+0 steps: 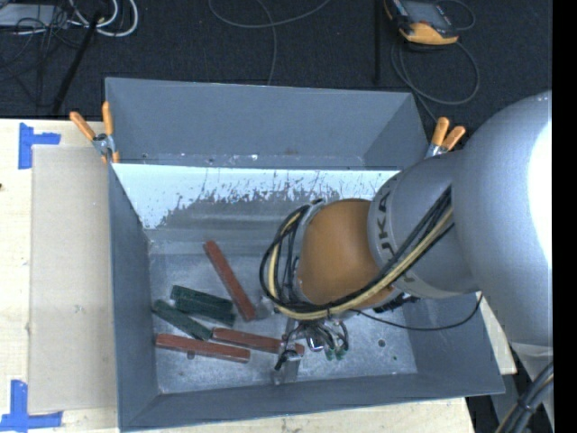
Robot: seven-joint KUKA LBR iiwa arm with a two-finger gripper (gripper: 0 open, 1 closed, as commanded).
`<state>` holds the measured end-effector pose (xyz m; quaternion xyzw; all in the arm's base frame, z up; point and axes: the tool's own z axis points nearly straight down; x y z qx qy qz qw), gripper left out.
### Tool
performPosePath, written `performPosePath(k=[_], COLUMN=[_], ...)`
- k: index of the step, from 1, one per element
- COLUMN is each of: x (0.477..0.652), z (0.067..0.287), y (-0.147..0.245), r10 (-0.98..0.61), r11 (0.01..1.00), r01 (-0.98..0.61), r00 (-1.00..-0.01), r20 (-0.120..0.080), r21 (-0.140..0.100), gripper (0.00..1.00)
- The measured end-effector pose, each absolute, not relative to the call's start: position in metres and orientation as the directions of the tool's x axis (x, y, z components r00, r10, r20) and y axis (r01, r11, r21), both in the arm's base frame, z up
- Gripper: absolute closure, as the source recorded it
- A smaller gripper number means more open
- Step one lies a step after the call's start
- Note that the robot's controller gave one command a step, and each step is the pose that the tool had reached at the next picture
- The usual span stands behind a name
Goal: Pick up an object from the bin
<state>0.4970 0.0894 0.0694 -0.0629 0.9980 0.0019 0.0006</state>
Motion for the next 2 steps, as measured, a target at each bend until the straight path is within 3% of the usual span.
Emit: performPosePath(k=[1, 2], x=[0.497, 0.483], z=[0.070, 0.222], y=[0.085, 0.088], r10=[-0.122, -0.442], r11=[0.992, 0.897], r01=[-0.122, -0.442], r00=[-0.992, -0.897], r20=[0.000, -0.005], r21=[0.000, -0.001], gripper=[1.00, 1.00])
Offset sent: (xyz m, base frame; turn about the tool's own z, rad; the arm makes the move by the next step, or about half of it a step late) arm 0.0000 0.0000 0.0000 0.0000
